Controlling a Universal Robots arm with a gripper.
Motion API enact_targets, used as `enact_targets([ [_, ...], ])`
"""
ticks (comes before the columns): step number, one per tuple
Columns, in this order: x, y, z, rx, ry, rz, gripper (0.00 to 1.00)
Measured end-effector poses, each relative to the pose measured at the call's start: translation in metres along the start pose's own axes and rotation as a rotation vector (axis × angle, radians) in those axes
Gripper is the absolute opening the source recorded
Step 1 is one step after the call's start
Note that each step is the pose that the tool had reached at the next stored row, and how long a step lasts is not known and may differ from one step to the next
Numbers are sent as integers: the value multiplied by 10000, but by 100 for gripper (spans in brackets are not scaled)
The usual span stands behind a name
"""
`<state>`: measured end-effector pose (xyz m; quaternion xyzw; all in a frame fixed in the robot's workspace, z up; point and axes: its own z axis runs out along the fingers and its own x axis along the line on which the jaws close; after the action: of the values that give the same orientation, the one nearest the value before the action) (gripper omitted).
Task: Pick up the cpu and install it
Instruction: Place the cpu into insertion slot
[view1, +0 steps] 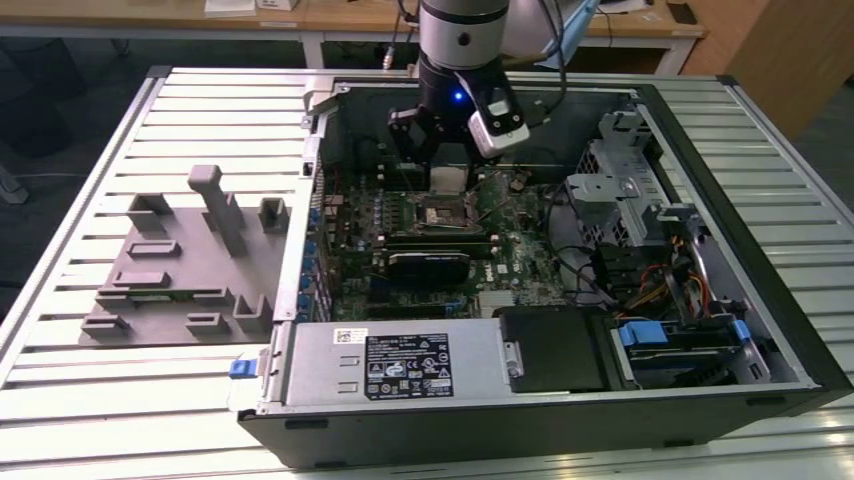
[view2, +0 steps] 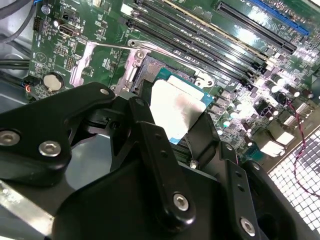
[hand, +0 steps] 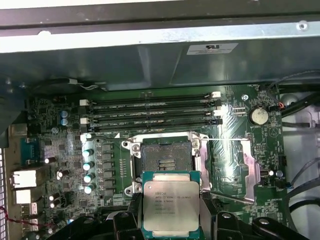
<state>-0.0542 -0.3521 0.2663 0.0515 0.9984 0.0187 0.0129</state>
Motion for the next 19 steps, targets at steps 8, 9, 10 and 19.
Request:
enact_targets([
  [8,0,0,0,11,-16,437,54],
  [9,0,0,0,12,-19,487,54],
  [10,0,0,0,13,-21,538,54],
  [19,0,0,0,24,-38,995,54],
])
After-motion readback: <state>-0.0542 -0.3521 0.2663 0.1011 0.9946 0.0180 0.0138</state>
